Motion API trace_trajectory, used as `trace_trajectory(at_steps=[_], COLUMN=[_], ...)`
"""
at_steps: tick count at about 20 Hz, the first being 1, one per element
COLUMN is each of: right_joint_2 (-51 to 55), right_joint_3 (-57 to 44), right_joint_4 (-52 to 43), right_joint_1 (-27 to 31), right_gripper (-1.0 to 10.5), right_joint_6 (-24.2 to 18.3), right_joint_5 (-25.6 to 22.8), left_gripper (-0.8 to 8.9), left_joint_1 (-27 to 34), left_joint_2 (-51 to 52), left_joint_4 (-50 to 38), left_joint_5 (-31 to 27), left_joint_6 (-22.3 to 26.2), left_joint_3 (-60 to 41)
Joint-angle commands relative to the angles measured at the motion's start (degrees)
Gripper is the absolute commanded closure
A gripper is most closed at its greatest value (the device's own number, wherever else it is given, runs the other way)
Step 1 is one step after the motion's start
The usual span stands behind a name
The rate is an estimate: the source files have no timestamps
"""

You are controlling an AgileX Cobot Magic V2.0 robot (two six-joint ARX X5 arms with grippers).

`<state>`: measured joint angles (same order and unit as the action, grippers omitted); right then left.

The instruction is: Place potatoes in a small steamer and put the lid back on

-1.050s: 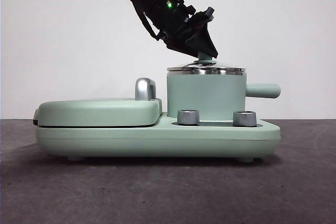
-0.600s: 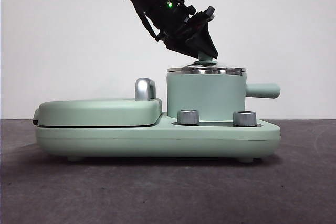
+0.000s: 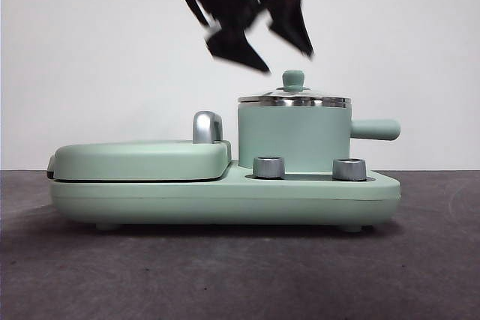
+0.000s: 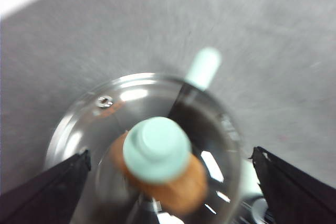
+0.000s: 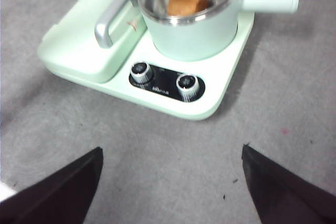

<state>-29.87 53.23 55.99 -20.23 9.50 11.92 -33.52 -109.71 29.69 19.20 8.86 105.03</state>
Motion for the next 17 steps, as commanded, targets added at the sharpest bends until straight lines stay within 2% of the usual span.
trace_trajectory(at_steps=[1,5,8,11,14,15,16,17], right_joint_2=[-0.3,-0.3,-0.4,-0.4,-0.4,-0.4,-0.4,-0.4], right_joint_3=[0.3,0.3,0.3,0.3,0.3,0.3,0.3,0.3], right_joint_4=[-1.0,-1.9,-3.5,-3.9,-3.5,-3.3,-3.2,-3.4], right_joint_1=[-0.3,-0.3,-0.3,-0.3,-0.3,-0.3,-0.3,-0.3], right_gripper=[5.2,5.2,5.2,5.2,5.3,6.9,9.7,9.3], right_joint_6=[0.5,0.6,0.6,0.6,0.6,0.6,0.5,0.3], right_joint_5=[0.1,0.8,3.7,3.8,3.8,4.6,5.1,5.0], left_gripper=[3.17,3.2,3.31,4.25,4.53,5.22,7.26,7.88], left_joint_1=[0.5,1.3,1.7,1.7,2.3,2.7,3.1,3.6], left_joint_2=[6.1,14.3,18.8,26.6,38.2,42.3,46.7,51.0], left_joint_4=[7.6,29.7,40.3,39.5,33.1,30.2,26.7,22.5], left_joint_5=[-0.1,-0.1,0.3,3.4,3.3,3.3,3.3,3.2], left_joint_6=[-1.1,-1.7,-0.2,-0.3,-1.8,-3.0,-4.1,-5.3], left_joint_3=[1.4,1.4,0.6,-7.4,-23.2,-28.7,-34.2,-39.5])
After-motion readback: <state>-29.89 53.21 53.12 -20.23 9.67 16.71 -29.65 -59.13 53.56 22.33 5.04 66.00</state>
